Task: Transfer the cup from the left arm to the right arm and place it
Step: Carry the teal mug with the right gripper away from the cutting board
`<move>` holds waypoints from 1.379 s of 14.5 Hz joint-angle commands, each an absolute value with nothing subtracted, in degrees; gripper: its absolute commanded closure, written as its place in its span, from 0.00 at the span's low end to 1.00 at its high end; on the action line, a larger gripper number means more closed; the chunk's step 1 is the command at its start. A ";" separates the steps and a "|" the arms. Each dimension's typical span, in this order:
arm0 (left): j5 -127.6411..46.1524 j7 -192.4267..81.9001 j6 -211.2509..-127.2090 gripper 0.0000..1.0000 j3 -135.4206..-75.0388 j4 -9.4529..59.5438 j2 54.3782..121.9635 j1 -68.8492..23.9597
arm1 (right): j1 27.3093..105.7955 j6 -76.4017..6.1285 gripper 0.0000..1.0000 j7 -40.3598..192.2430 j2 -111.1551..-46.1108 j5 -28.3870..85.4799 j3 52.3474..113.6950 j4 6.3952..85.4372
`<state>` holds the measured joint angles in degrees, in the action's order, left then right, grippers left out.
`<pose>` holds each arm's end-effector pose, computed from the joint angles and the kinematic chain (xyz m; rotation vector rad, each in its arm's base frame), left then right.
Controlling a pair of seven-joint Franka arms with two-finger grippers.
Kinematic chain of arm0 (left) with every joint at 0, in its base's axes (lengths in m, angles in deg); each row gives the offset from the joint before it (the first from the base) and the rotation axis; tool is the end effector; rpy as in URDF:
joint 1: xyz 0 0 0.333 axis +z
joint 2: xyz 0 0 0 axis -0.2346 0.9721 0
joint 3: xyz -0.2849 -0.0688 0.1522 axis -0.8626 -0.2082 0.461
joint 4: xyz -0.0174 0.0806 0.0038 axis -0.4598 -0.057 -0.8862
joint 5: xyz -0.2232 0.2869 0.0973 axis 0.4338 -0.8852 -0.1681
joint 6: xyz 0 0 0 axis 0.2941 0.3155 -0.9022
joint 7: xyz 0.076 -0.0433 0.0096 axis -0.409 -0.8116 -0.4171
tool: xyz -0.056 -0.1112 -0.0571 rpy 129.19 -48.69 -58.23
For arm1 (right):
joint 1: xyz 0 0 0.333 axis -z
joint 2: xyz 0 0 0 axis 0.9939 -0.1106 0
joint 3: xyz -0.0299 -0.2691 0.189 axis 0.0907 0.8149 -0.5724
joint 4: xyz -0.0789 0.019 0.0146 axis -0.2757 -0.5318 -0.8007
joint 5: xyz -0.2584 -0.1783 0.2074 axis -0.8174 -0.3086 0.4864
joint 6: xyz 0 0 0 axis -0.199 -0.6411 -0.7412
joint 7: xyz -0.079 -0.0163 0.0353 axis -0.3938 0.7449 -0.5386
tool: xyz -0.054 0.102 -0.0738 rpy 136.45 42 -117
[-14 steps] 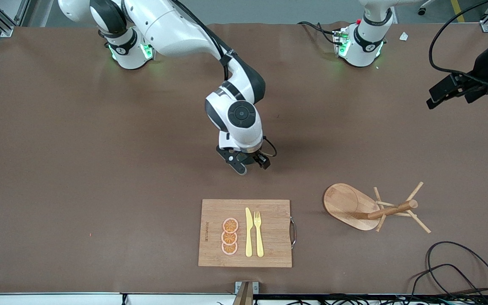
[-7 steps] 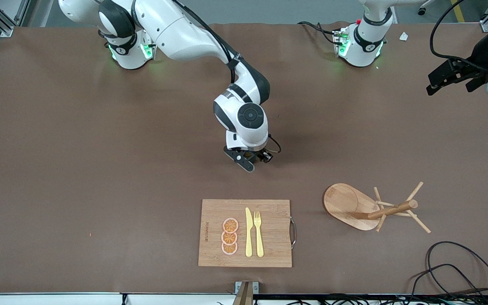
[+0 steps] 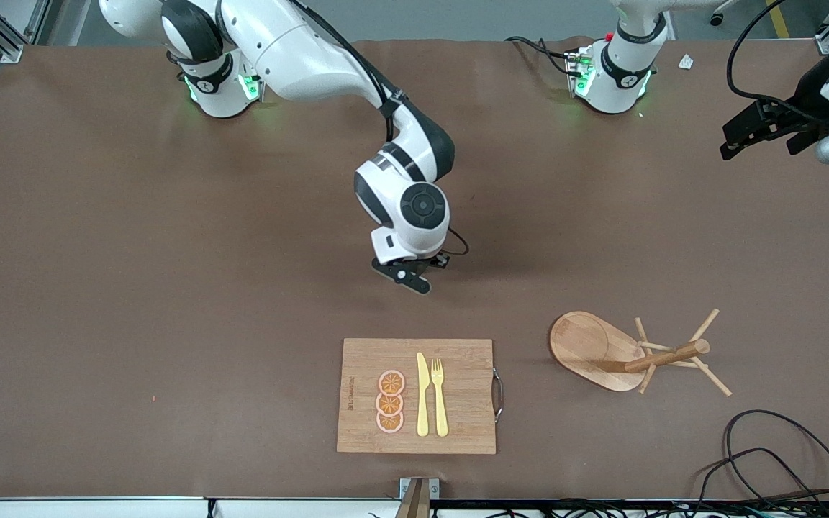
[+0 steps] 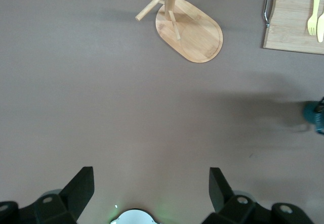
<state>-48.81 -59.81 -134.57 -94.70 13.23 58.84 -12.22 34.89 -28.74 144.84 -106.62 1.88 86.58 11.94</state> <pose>0.4978 -0.0604 0.6482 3.1361 0.1247 -0.0507 0.5402 0.5153 0.2423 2.9953 -0.6665 -0.1605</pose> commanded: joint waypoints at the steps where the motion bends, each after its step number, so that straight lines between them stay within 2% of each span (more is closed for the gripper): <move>1: -51.66 -58.57 -134.16 0.00 -95.16 14.10 57.63 -12.69 | 38.73 -22.46 0.99 131.40 -101.94 2.42 90.38 12.99; 3: -51.67 -58.13 -134.07 0.00 -95.17 14.10 57.54 -12.60 | 42.67 -21.47 0.99 118.65 -99.65 2.86 93.12 13.07; 6: -51.58 -55.94 -134.07 0.00 -95.08 14.01 57.63 -12.34 | 51.37 -21.82 0.99 103.43 -98.24 3.04 93.22 14.13; 12: -51.49 -55.76 -133.63 0.00 -95.08 13.93 57.80 -12.43 | 66.58 -29.28 0.99 74.60 -98.23 3.30 92.87 21.07; 17: -51.06 -55.76 -133.63 0.00 -95.08 13.84 57.98 -12.43 | 74.49 -34.73 1.00 53.24 -98.32 5.39 92.52 27.74; 20: -50.88 -56.02 -133.63 0.00 -95.08 13.75 58.15 -12.51 | 76.44 -34.65 0.99 42.24 -98.85 9.81 92.60 28.10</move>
<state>-50.64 -56.77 -134.19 -95.08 13.30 58.84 -12.39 75.19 -34.08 47.96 -100.14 7.70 93.77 26.48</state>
